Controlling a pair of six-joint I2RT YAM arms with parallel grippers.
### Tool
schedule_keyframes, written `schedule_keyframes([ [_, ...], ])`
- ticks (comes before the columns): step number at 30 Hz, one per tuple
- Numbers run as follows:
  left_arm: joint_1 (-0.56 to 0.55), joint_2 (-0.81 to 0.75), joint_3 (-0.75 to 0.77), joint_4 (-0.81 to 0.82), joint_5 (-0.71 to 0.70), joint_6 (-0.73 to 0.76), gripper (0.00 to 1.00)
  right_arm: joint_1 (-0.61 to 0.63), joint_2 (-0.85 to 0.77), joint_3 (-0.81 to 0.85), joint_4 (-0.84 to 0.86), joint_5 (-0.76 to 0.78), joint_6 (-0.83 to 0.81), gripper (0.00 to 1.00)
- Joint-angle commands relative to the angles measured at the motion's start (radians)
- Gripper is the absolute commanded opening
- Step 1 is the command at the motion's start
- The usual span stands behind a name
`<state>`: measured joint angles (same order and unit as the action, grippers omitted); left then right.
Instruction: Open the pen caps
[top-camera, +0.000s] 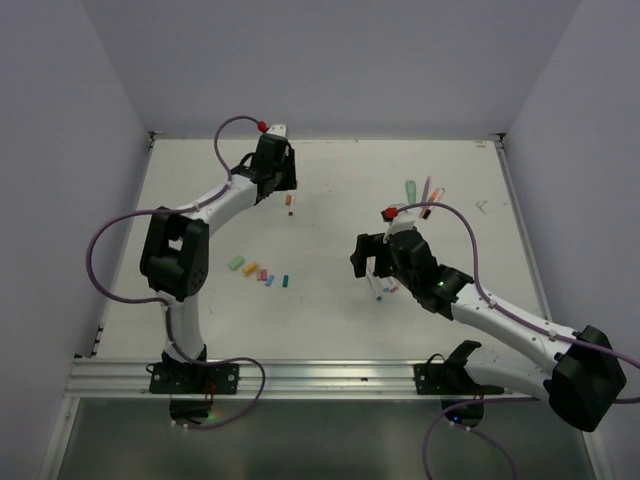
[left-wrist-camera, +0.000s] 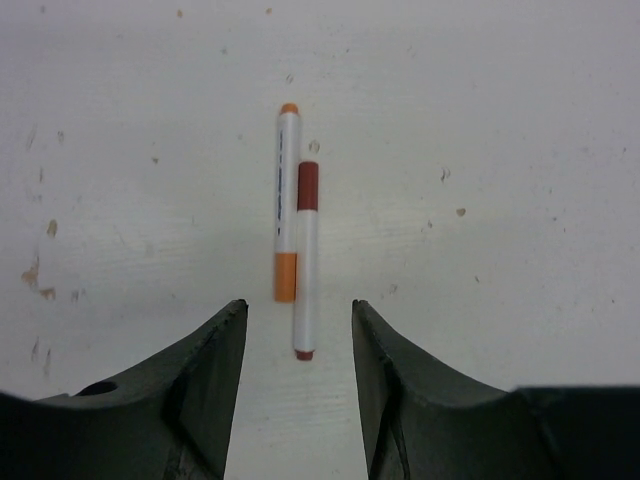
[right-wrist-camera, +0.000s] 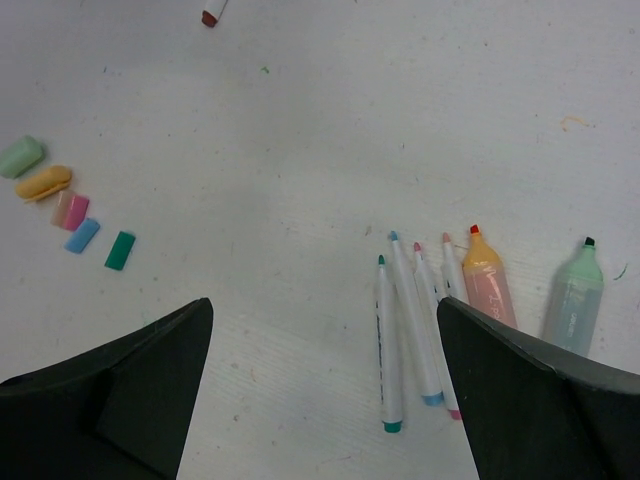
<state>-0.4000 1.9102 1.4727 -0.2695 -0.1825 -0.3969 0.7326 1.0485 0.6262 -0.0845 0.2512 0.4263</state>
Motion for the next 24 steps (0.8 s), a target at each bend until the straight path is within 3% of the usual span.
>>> schedule_keyframes([
  [1,0.016,0.085,0.109,0.092,0.014,0.064,0.49,-0.004,0.024,0.012,0.043,0.014,-0.011,0.98],
  [4,0.018,0.147,0.179,0.049,0.052,0.064,0.45,-0.006,0.037,0.017,0.042,0.017,-0.012,0.99],
  [8,0.013,0.145,0.127,0.052,0.123,0.027,0.43,-0.006,0.053,0.018,0.046,0.025,-0.011,0.99],
  [24,-0.016,0.265,0.136,-0.042,0.046,0.003,0.27,-0.006,0.058,0.007,0.045,0.003,0.003,0.99],
])
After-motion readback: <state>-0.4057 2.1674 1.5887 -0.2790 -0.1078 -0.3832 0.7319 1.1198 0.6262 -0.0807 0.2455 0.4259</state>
